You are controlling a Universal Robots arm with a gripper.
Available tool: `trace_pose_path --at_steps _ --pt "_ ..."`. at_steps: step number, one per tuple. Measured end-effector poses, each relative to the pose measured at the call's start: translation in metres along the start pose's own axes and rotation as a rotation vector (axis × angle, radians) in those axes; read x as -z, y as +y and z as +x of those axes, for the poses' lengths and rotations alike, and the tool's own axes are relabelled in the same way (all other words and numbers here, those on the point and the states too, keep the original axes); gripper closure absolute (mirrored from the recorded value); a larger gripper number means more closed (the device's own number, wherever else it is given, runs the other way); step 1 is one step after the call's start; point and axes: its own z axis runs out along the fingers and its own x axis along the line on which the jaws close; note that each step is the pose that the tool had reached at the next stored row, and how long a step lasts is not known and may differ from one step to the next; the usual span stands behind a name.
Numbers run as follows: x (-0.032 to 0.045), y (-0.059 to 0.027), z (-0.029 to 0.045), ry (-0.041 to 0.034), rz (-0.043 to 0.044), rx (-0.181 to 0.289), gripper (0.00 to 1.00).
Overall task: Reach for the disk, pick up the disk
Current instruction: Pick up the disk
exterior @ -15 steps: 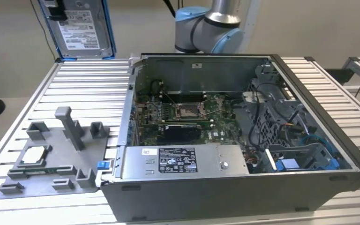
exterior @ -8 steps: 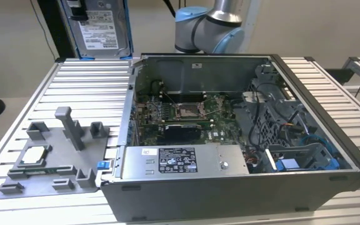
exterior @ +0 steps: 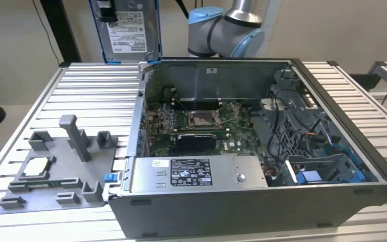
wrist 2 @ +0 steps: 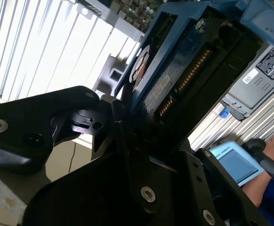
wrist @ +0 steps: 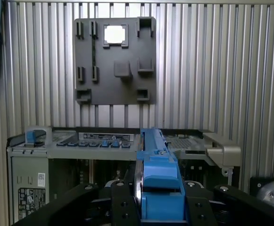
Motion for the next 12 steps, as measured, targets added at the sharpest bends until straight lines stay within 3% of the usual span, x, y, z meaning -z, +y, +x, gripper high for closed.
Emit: trace_pose_path --at_steps 12 --pt "-0.0004 -0.0546 -0.0004 0.0 0.0001 0.0 1.0"
